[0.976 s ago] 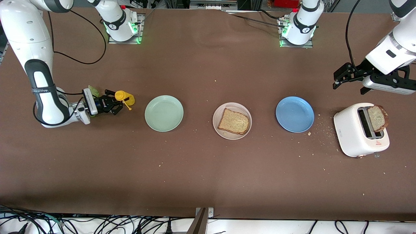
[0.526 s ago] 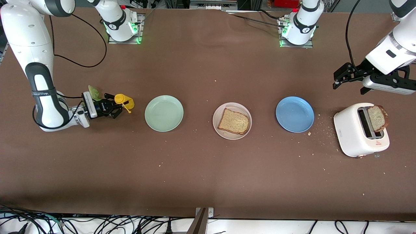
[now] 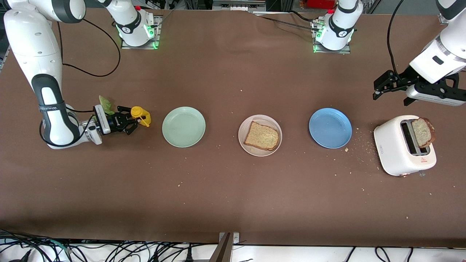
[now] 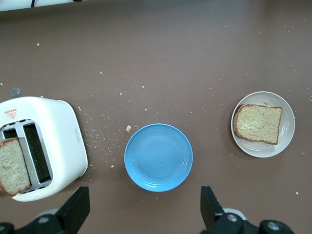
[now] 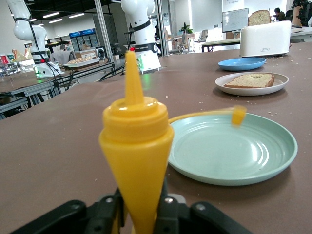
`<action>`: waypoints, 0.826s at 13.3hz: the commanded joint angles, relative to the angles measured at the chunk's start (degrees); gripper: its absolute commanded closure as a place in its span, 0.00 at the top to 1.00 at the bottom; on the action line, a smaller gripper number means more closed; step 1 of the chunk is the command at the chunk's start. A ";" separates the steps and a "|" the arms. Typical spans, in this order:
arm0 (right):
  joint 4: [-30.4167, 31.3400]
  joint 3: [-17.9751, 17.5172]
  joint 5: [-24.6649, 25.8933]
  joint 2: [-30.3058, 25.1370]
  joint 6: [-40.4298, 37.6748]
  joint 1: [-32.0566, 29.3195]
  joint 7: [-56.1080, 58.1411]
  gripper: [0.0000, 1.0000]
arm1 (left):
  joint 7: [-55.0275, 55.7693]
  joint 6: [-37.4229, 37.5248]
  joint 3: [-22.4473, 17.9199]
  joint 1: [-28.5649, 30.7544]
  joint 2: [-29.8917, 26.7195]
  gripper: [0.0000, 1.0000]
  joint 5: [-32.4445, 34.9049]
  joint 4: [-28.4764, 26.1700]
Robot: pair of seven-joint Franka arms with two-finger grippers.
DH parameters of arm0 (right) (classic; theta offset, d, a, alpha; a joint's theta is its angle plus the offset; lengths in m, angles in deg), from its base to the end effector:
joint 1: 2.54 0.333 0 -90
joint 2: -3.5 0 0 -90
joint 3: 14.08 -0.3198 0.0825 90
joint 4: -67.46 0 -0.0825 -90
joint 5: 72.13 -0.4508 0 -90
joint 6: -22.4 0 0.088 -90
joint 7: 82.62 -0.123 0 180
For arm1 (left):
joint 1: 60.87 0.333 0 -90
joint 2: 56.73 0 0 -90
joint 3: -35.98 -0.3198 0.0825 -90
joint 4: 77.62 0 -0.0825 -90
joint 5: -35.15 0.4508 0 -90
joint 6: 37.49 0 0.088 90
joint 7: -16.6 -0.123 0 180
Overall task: Make sandwich in beige plate with both arms
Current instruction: 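Lower the yellow bottle onto the table and open the right gripper, then withdraw the open right gripper away from the bottle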
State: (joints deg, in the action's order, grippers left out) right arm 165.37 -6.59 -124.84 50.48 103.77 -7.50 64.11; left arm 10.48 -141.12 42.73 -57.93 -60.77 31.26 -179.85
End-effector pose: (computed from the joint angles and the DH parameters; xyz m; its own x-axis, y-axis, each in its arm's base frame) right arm 0.5958 -0.0231 0.0600 -0.0027 0.3296 0.9441 0.9013 0.4097 -0.1404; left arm 0.6152 -0.0494 0.5610 0.9826 -0.1566 0.0997 -0.1620 -0.9856 0.0485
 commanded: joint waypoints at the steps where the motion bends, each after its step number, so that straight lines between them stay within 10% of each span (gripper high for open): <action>1: -2.28 -0.29 0.51 1.37 -1.39 -0.40 -1.88 0.89 | -1.18 0.81 -0.07 0.39 0.00 1.00 -1.65 0.72; 11: -12.10 10.60 9.81 0.14 -4.02 -0.49 -17.86 0.98 | -1.18 0.81 -0.07 0.39 0.09 1.00 -1.74 0.72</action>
State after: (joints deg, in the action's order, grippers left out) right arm 158.07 1.88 -117.65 50.77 102.33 -7.77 51.15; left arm 10.48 -141.12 42.73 -57.92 -60.77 31.26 -179.85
